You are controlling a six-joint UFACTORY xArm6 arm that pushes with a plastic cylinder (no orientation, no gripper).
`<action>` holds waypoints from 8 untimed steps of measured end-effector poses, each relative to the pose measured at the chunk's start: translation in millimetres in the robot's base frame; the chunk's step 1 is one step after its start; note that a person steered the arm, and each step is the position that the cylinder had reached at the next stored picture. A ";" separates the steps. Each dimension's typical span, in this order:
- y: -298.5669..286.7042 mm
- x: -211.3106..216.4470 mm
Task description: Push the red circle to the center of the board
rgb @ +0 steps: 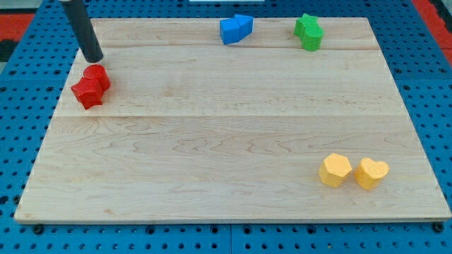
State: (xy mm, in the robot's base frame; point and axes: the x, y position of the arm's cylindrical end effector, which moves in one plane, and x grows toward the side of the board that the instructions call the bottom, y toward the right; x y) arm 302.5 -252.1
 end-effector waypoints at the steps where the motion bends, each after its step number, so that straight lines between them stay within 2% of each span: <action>1: -50.7 2.6; 2: -45.2 19.2; 3: -33.6 56.3; 4: 0.5 72.3; 5: 56.8 72.3; 6: 80.2 69.9; 7: 54.6 55.2; 8: 67.0 33.8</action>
State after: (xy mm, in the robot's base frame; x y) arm 336.3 -185.1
